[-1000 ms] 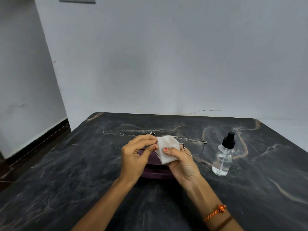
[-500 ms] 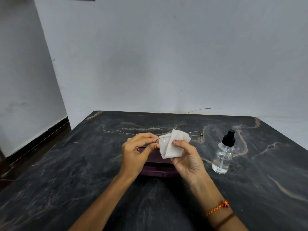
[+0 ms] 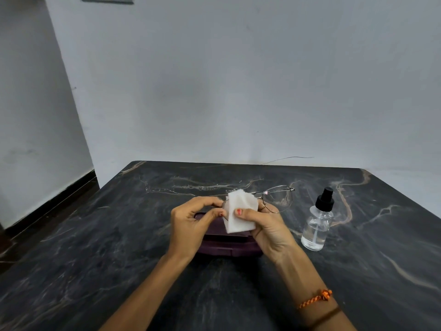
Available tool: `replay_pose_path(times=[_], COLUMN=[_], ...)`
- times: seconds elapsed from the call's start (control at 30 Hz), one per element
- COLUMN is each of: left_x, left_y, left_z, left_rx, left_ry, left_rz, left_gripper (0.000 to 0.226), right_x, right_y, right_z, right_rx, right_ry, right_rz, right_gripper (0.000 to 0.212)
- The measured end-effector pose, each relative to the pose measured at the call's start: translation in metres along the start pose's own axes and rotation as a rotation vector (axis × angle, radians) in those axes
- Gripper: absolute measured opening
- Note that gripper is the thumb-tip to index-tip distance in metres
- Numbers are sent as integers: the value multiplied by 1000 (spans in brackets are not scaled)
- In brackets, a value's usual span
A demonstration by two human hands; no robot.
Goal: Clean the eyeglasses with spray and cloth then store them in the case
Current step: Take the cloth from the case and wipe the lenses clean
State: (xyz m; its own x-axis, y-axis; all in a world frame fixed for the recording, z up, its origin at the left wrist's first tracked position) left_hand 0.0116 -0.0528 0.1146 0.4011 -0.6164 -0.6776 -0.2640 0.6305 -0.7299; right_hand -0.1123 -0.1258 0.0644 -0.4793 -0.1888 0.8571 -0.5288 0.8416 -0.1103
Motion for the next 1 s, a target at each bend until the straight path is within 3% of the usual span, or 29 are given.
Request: replay_pose_path(times=[0.23,0.5,0.83,0.9,1.0], left_x=[-4,-6,-14,-16,-14], left_y=[-5,-3,-1,-2,-3], left_z=[2,1,2,2,2], left_rx=[9,30,-18,-22,-29], left_ry=[0,9,-53,-64,-70], left_rz=[-45,-87,-97,-99,-88], left_gripper=[34,24,26,27,28], right_x=[9,-1,8,11,13], right_y=[-1,1,2,3,2], right_z=[3,-14,-3,-3,-3], right_rx=[39,76,-7,-11,-10], right_ry=[-86,-230,81,54,-43], right_rz=[29,63,101,138,157], right_gripper=[26,23,25,32,27])
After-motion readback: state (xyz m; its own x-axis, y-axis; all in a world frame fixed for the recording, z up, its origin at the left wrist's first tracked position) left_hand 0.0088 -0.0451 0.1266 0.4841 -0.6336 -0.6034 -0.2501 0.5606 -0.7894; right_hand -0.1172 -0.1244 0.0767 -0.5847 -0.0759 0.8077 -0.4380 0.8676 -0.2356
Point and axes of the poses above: each hand's wrist, its own y-axis away from the middle knuckle, its own z-axis out of the back of the hand, x = y × z, the point moved 10 cm from there along -y, towards the middle knuckle, and after that the axes turned 4 degrees about x, right-handed, at the moved point
